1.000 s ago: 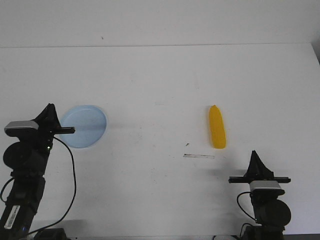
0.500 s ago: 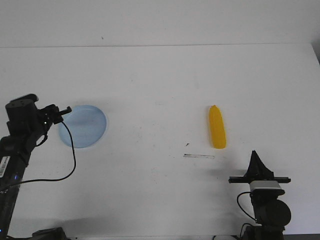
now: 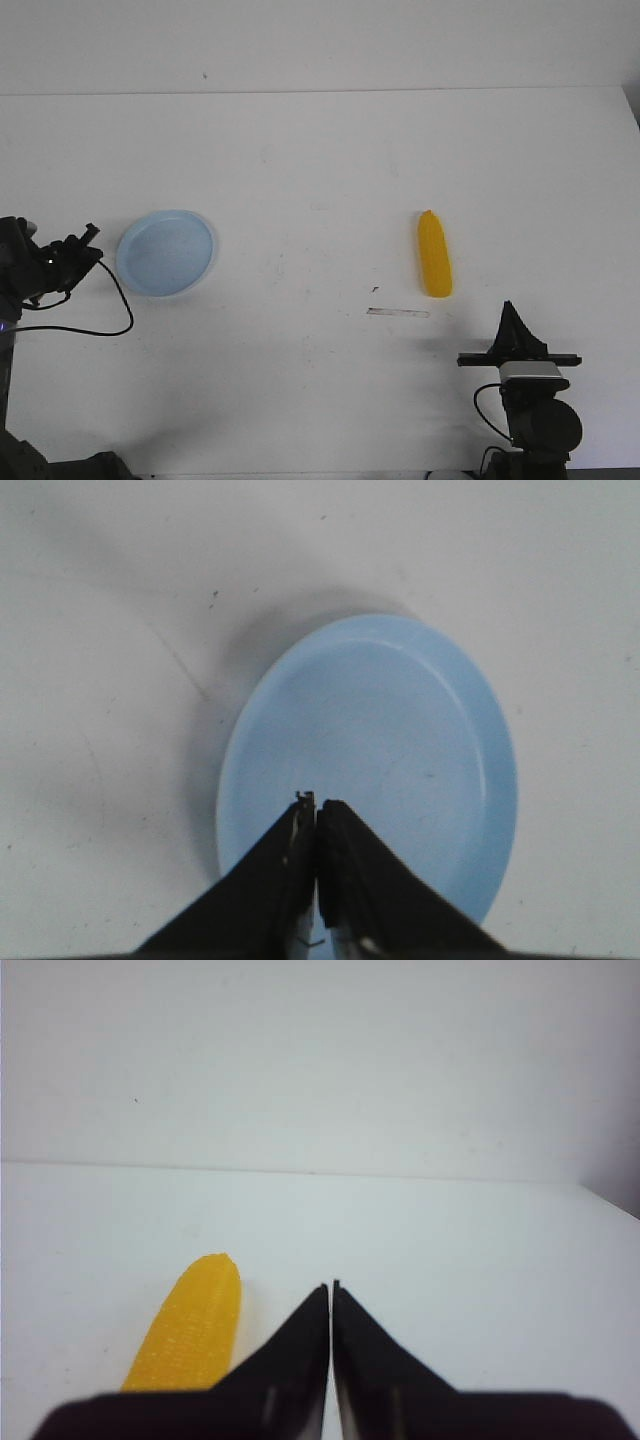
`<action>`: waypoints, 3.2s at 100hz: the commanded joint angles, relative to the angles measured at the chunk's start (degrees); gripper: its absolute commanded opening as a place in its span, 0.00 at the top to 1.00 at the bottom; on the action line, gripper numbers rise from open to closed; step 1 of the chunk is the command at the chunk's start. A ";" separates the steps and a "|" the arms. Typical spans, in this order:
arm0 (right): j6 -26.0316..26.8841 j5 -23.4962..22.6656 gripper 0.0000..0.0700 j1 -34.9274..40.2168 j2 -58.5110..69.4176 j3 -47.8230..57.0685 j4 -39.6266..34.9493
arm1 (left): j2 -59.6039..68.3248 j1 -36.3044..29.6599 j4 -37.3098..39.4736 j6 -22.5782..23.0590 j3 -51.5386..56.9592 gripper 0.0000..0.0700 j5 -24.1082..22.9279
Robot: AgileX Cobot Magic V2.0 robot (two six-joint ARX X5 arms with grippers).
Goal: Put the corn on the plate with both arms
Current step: 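Reach the left gripper forward to the rim of the light blue plate, then push the blue plate with the left gripper toward the yellow corn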
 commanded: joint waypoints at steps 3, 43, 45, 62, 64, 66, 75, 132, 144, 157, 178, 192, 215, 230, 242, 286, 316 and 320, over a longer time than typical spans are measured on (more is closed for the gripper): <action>0.17 0.02 0.99 0.07 0.09 -0.07 0.72 | 2.67 0.24 -1.81 2.47 0.94 0.98 0.26; 0.17 0.02 0.99 0.07 0.09 -0.04 0.72 | 12.15 0.22 -3.78 5.62 0.94 0.75 4.22; 0.17 0.02 0.99 0.07 0.09 -0.04 0.74 | 12.48 0.22 -3.80 5.64 0.94 0.75 4.22; 0.17 0.02 0.99 0.07 0.09 -0.07 0.74 | 13.99 0.22 -3.72 5.62 0.57 0.75 4.22; 0.17 0.00 0.99 0.07 0.09 -0.07 0.72 | 14.05 0.22 -3.50 5.64 0.44 0.75 4.22; 0.17 0.02 0.99 0.07 0.09 -0.07 0.72 | 14.05 0.22 -3.32 5.64 0.33 0.75 4.20; 0.17 0.02 0.99 0.07 0.09 -0.07 0.74 | 14.05 -0.04 -1.66 5.60 -0.48 0.75 4.22; 0.17 0.02 0.99 0.07 0.09 -0.04 0.74 | 14.53 -2.45 1.64 5.44 -1.09 0.76 4.20; 0.17 0.00 0.99 0.07 0.09 -0.04 0.74 | 15.50 -2.62 2.05 5.44 -1.09 0.76 4.20; 0.17 0.02 0.99 0.07 0.09 -0.07 0.74 | 15.91 -3.23 2.60 5.42 -1.09 0.76 4.20; 0.17 0.02 0.99 0.07 0.09 -0.04 0.74 | 15.98 -3.37 2.60 5.44 -1.09 0.87 4.20; 0.17 0.02 0.99 0.07 0.09 -0.07 0.74 | 15.98 -3.43 2.60 5.42 -1.09 0.97 4.20; 0.17 0.02 0.99 0.07 0.09 -0.07 0.74 | 14.91 -4.72 2.60 3.85 -1.07 1.00 4.74; 0.17 0.02 0.99 0.07 0.09 -0.07 0.74 | 11.82 -7.17 2.69 3.37 -1.07 1.00 4.72; 0.17 0.02 0.99 0.07 0.09 -0.04 0.74 | 9.16 -10.69 2.73 2.32 -1.07 1.00 4.72; 0.17 0.02 0.99 0.07 0.09 -0.07 0.74 | 8.39 -36.13 9.75 -1.33 -1.07 1.00 -2.54; 0.17 0.02 0.99 0.07 0.09 -0.04 0.74 | 11.26 -45.94 12.94 -4.79 -1.07 1.00 -4.83; 0.17 0.02 0.99 0.07 0.09 -0.07 0.74 | 11.93 -46.34 13.03 -5.49 -1.07 1.00 -4.83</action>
